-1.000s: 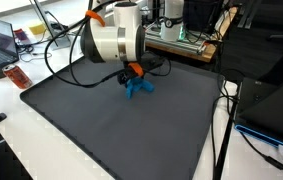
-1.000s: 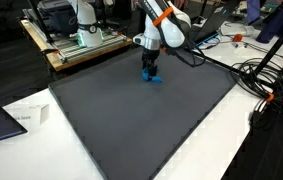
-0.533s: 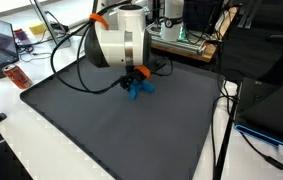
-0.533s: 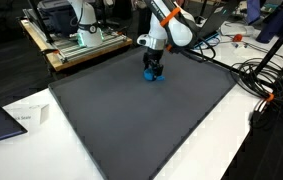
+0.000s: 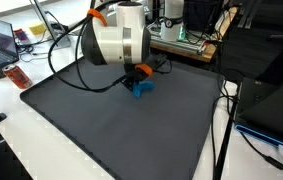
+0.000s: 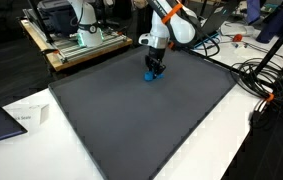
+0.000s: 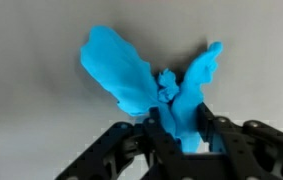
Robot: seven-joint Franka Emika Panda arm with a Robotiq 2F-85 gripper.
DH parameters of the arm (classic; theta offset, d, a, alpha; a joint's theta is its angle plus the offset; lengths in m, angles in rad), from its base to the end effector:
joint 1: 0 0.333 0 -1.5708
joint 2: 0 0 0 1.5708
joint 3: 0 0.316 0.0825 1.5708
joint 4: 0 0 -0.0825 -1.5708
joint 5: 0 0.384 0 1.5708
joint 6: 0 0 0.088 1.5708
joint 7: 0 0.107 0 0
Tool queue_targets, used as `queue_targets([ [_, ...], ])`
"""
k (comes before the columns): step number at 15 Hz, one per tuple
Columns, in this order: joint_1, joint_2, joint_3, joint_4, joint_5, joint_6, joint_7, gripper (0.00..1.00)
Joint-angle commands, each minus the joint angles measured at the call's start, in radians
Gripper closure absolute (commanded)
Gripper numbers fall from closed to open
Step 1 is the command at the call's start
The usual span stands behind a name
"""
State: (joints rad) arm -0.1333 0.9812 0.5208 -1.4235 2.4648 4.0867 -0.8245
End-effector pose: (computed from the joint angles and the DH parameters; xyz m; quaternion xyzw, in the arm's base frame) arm 0.5478 0.0804 0.1598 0.6616 -0.7479 0.0410 0.0347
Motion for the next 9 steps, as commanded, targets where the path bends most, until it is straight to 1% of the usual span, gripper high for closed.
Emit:
queue_targets([
  [1, -0.016, -0.021, 0.009, -0.015, 0.011, -0.01, -0.056, 0.87],
  [2, -0.018, -0.028, 0.01, -0.021, 0.012, -0.008, -0.065, 0.89],
  [4, -0.029, -0.053, 0.018, -0.043, 0.017, -0.002, -0.097, 0.97],
  [5, -0.034, -0.079, 0.021, -0.062, 0.018, 0.001, -0.116, 0.99],
  [8, -0.055, -0.172, 0.03, -0.129, 0.038, -0.004, -0.151, 0.98],
  [9, -0.061, -0.201, 0.032, -0.146, 0.048, -0.001, -0.162, 0.99],
])
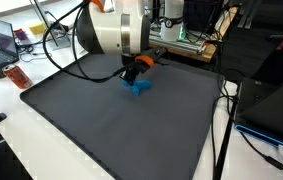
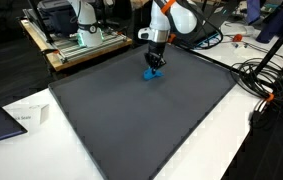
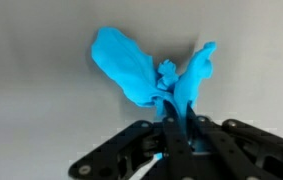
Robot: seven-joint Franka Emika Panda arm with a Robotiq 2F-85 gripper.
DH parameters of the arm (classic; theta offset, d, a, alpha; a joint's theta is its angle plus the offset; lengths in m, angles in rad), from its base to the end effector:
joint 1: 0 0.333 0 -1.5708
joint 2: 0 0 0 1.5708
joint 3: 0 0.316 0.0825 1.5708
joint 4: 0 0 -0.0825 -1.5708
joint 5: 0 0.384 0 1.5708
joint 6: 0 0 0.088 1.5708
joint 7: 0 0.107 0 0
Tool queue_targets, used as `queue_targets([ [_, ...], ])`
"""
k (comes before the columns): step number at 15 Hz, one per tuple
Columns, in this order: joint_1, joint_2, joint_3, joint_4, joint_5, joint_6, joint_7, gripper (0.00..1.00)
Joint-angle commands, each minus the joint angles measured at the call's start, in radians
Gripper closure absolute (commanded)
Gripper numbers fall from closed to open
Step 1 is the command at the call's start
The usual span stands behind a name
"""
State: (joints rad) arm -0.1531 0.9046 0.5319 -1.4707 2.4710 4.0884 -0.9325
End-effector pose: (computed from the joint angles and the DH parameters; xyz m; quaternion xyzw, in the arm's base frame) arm 0.5467 0.0759 0.1908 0.7009 -0.7108 0.0523 0.0283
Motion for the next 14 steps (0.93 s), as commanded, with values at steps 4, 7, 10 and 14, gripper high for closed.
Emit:
queue_targets([
  [4, -0.117, -0.249, 0.094, -0.179, 0.036, 0.024, -0.065, 0.99],
  [7, -0.19, -0.337, 0.165, -0.222, 0.05, 0.052, -0.083, 0.99],
  [10, -0.269, -0.409, 0.253, -0.237, 0.049, 0.091, -0.09, 0.99],
  [14, -0.346, -0.471, 0.357, -0.211, 0.049, 0.158, -0.108, 0.99],
])
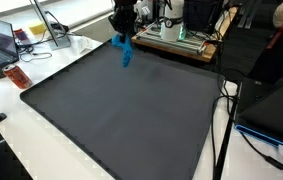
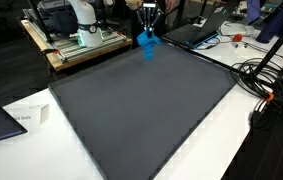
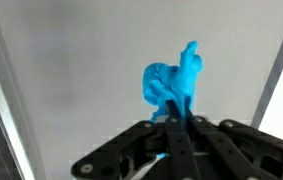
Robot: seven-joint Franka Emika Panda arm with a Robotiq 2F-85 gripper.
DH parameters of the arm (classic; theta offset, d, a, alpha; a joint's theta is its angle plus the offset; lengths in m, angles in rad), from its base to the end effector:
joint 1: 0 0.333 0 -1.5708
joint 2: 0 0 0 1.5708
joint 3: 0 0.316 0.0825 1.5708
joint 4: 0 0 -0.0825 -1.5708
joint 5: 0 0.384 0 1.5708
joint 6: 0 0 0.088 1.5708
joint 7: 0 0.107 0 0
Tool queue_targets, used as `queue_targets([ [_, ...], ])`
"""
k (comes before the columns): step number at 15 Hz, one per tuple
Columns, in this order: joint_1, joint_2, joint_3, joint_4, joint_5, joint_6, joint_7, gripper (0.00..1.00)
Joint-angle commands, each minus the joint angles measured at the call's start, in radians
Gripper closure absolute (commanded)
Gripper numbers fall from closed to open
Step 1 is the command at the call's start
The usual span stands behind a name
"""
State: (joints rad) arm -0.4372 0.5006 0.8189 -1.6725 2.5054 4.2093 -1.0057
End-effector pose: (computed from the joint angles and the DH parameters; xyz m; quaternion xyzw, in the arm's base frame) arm 0.5053 0.0547 0.3833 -0.7135 0.6914 -0.1132 0.0085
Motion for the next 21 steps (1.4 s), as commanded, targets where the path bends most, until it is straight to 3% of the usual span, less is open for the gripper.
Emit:
queue_targets([
  [1, -0.088, -0.09, 0.089, -0.043, 0.015, 0.009, -0.032, 0.99],
  [6, -0.198, -0.142, 0.209, -0.056, 0.015, 0.01, -0.038, 0.99],
  [14, -0.443, -0.157, 0.438, -0.063, 0.014, 0.009, -0.074, 0.99],
  [20, -0.531, -0.141, 0.532, -0.058, 0.014, 0.011, -0.084, 0.99],
  [21, -0.541, -0.135, 0.546, -0.057, 0.014, 0.012, -0.079, 0.87],
])
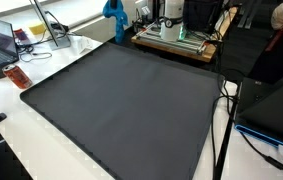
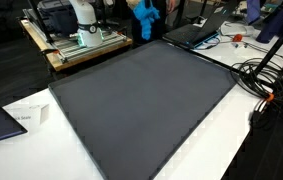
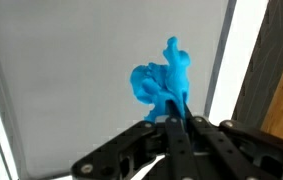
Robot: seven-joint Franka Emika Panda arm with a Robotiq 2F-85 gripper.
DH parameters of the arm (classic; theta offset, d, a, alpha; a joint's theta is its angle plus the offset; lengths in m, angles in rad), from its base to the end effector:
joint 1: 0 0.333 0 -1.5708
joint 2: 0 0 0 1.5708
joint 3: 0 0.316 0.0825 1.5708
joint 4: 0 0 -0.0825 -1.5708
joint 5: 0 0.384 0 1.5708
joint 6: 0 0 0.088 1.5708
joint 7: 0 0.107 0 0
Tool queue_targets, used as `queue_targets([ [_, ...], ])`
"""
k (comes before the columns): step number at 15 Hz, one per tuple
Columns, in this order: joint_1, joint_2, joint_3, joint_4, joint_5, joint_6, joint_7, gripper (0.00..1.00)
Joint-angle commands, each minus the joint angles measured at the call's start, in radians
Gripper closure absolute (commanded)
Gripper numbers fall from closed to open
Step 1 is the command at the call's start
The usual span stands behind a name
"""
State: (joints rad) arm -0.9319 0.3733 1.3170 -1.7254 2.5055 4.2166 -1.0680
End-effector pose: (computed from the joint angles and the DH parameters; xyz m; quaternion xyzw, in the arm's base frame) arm 0.4736 0.0290 0.4832 -0.7134 0.6778 -0.1560 0.0855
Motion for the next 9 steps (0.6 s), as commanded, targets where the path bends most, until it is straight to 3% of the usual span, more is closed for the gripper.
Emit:
queue_targets([
  [1, -0.046, -0.017, 0.045, -0.012, 0.014, 0.005, -0.012, 0.7],
  [9, -0.038, 0.011, 0.06, -0.041, 0.013, 0.015, 0.014, 0.16],
])
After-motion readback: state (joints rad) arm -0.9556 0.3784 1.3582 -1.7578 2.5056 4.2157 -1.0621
